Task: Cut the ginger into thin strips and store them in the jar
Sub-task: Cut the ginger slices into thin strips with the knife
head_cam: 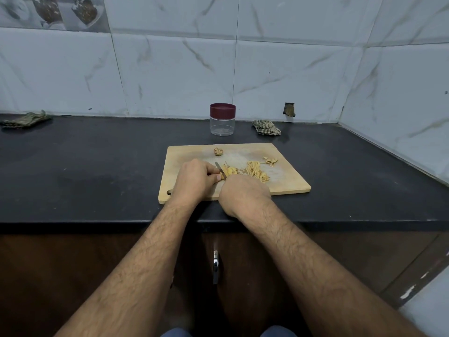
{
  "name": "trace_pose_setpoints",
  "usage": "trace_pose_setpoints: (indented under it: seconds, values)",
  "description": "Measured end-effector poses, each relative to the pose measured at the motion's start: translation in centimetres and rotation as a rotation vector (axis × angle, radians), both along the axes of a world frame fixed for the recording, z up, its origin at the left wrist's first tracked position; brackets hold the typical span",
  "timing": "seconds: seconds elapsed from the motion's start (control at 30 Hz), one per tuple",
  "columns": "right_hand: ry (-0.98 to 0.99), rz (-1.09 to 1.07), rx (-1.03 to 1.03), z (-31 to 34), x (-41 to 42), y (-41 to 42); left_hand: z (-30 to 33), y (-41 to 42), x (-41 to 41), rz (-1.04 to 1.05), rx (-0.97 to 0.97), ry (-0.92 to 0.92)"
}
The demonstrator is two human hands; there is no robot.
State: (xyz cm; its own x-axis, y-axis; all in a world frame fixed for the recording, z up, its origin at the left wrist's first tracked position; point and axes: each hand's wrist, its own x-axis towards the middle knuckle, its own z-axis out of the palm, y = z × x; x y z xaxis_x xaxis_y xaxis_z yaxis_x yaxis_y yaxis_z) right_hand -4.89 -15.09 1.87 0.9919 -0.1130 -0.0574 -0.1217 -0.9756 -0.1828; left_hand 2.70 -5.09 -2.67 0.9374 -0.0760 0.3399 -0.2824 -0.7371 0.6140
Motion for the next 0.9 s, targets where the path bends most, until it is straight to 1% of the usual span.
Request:
trace_pose_setpoints:
  seconds: [0.2, 0.47, 0.67, 0.9]
  values:
    - [0.035, 0.010, 0.014, 0.5, 0.8, 0.2, -0.1, 0.0, 0.0, -0.009, -0.013, -0.009]
    - [0.048, 0.003, 0.074, 1.2, 0.7, 0.1, -0.3, 0.0, 0.1, -0.011, 0.021, -0.031]
    - [0.061, 0.032, 0.045, 0.9, -0.6, 0.0, -0.1, -0.1, -0.4, -0.005, 0.020, -0.028]
    - [0.097, 0.014, 0.034, 0.2, -2.8, -0.8, 0.0, -0.1, -0.2, 0.014, 0.013, -0.002]
